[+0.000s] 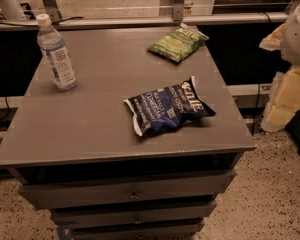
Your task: Move green jalapeno chip bag near blue plastic bottle
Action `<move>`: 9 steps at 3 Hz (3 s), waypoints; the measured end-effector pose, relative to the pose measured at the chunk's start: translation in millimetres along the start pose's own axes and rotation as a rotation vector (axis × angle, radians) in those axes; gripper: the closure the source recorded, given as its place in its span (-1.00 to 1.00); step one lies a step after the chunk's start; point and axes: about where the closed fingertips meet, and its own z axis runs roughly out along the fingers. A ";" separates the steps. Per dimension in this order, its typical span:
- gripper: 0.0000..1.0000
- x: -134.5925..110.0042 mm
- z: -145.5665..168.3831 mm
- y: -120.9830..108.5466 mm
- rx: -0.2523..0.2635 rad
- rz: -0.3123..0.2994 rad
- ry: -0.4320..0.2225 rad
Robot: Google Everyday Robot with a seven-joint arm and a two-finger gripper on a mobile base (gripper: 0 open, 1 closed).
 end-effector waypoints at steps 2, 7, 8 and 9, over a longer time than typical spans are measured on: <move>-1.00 -17.0 23.6 -33.2 0.060 -0.002 -0.054; -1.00 -60.0 118.6 -215.1 0.171 0.299 -0.456; -1.00 -69.9 127.8 -221.4 0.187 0.322 -0.506; -1.00 -85.9 149.1 -239.7 0.220 0.403 -0.599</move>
Offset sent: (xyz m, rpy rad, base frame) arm 0.1355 0.0313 -0.0402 0.1071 -0.1913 0.0004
